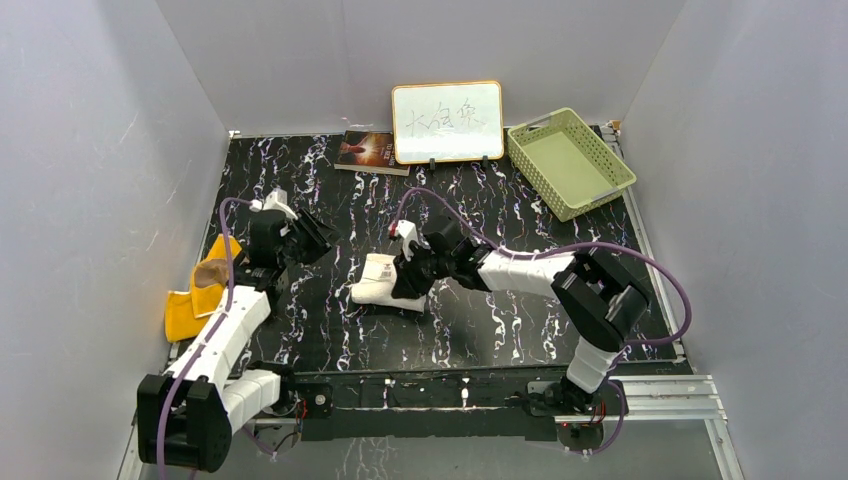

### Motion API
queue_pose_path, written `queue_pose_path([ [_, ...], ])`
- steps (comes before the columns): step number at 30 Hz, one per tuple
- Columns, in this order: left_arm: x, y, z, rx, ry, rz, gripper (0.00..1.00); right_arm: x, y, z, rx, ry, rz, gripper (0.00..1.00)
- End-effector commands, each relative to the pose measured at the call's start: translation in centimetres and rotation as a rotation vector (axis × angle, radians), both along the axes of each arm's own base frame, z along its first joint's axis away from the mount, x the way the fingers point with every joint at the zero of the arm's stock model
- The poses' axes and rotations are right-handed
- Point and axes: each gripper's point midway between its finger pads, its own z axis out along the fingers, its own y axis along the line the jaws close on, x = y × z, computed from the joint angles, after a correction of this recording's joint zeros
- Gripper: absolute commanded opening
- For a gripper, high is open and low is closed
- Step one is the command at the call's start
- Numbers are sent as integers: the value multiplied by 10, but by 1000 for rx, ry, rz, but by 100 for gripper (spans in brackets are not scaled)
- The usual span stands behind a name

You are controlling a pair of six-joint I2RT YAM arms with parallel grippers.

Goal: Roll the towels
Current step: Roll the towel at the center of the board.

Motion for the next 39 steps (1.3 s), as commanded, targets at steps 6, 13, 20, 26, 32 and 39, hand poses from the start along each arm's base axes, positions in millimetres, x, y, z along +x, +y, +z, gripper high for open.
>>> queue_pose_path([
  [6, -25, -34, -18, -98, 64, -179, 31, -7, 2, -3, 148, 416, -97, 15],
  [13, -35, -61, -18, -173, 67, -260, 30, -3, -6, -28, 152, 647, -216, 16],
  [20, -50, -92, -47, -300, 139, -313, 30, 0, -11, -51, 158, 770, -279, 25],
  [26, -51, -98, -73, -343, 183, -300, 30, 1, -11, -55, 156, 789, -289, 25],
  [32, -38, -90, -100, -249, 215, -261, 28, 7, -11, -46, 148, 715, -274, 49],
  [39, -30, -84, -113, -141, 235, -274, 27, 53, -27, 9, 102, 236, -320, 65],
])
